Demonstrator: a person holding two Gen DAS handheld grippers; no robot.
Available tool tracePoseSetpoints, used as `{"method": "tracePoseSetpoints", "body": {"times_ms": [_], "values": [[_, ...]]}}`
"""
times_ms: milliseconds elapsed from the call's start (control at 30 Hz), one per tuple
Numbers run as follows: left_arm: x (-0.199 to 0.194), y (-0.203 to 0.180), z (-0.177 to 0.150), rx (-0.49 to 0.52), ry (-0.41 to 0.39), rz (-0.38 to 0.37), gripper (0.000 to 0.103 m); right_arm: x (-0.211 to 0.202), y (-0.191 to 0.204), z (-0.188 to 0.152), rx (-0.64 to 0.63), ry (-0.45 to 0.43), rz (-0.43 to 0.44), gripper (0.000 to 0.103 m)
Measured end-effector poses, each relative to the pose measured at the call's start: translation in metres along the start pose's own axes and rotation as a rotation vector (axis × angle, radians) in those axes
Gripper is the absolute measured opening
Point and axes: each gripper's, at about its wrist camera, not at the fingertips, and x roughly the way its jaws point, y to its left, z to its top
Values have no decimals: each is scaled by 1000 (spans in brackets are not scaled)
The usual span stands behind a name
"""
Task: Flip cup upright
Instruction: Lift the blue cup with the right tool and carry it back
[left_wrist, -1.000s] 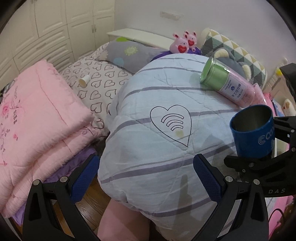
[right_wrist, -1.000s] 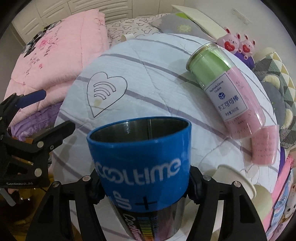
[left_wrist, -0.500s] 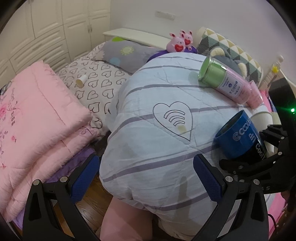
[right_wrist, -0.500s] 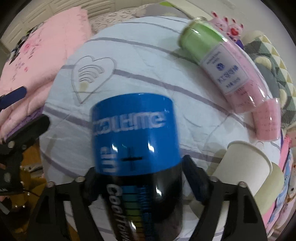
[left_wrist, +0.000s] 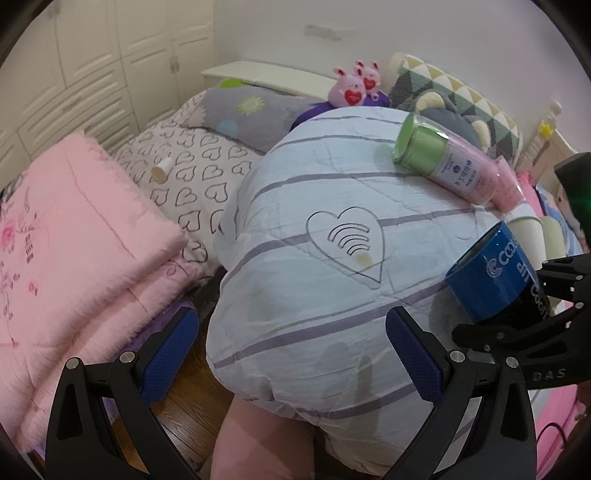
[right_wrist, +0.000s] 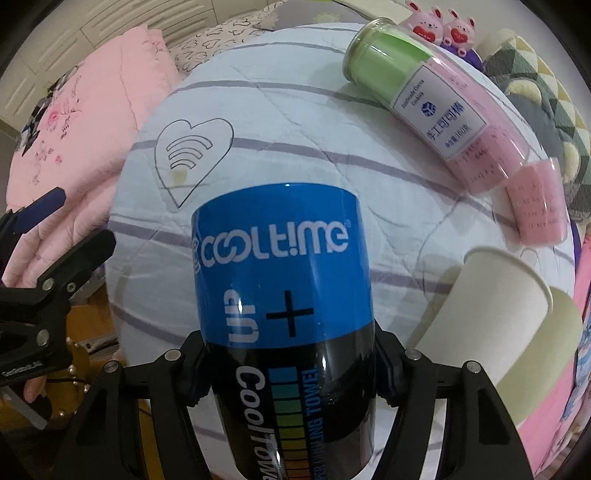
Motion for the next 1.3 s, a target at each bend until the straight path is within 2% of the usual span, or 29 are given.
{"method": "tracePoseSetpoints", "body": {"times_ms": [133, 233, 367, 600, 733, 767, 867, 1033, 1100, 1133, 1167, 1233, 1300], "values": [[-5, -9, 6, 60, -14, -18, 102, -19, -13, -8, 45, -22, -9, 69], [-6, -19, 10, 123, -11, -59, 102, -32, -19, -21, 116, -41, -7, 69], [-7, -38, 14, 244, -26, -68, 102, -46, -27, -51, 234, -81, -18, 69], [-6, -68, 13, 464, -25, -138, 102, -40, -38, -87, 472, -98, -19, 69], [-4, -80, 10, 559, -12, -200, 102, -32, -43, -102, 588, -137, -28, 69], [-4, -82, 10, 577, -8, -211, 102, -32, -39, -117, 620, -140, -27, 69], [-3, -88, 7, 634, -16, -224, 102, -22, -49, -132, 718, -152, -3, 69], [1, -90, 5, 670, -3, -259, 102, -15, -57, -140, 852, -189, -10, 69], [4, -91, 5, 667, 4, -251, 102, -14, -59, -145, 915, -208, -1, 70], [5, -89, 5, 662, 10, -252, 102, -15, -61, -145, 933, -224, 12, 78], [5, -88, 5, 659, 13, -258, 102, -18, -62, -146, 932, -231, 14, 83], [4, -84, 6, 647, 15, -269, 102, -23, -59, -142, 931, -231, -41, 83], [1, -81, 7, 627, 2, -264, 102, -26, -58, -141, 919, -221, -54, 83]]}}
